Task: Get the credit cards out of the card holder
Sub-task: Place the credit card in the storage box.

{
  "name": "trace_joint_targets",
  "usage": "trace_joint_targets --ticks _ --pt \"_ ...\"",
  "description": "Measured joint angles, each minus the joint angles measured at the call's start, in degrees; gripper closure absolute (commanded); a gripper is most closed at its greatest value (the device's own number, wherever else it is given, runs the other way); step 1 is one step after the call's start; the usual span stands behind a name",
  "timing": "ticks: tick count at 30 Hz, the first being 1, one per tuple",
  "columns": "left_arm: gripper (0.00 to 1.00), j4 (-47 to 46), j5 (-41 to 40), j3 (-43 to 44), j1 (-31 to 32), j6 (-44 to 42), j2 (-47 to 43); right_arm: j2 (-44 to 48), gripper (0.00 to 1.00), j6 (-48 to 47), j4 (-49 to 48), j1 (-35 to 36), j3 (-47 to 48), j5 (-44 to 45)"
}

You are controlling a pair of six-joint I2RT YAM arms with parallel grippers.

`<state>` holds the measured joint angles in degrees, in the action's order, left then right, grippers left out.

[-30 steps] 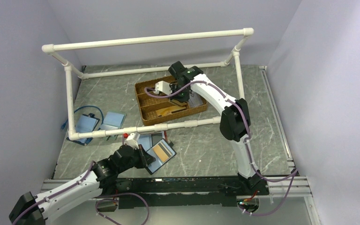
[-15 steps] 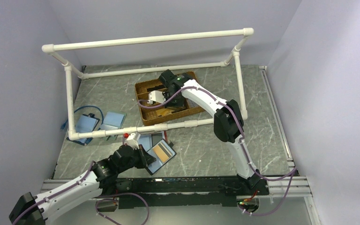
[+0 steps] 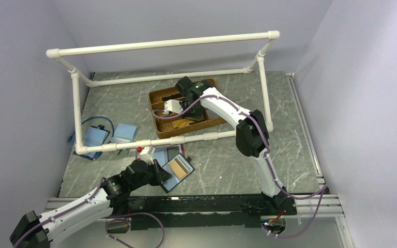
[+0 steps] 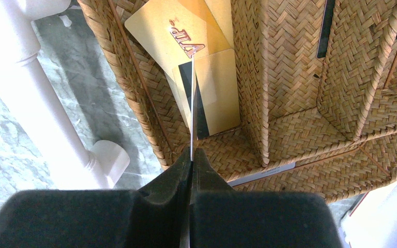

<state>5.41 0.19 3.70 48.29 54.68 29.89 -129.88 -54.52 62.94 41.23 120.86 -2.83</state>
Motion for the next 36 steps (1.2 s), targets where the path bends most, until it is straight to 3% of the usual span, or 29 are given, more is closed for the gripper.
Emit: trace_joint_targets --ticks 36 --pt "1.0 0.0 0.02 0.0 -0.02 0.0 -0.09 -0.07 1.0 -0.15 0.02 0.17 0.09 2.32"
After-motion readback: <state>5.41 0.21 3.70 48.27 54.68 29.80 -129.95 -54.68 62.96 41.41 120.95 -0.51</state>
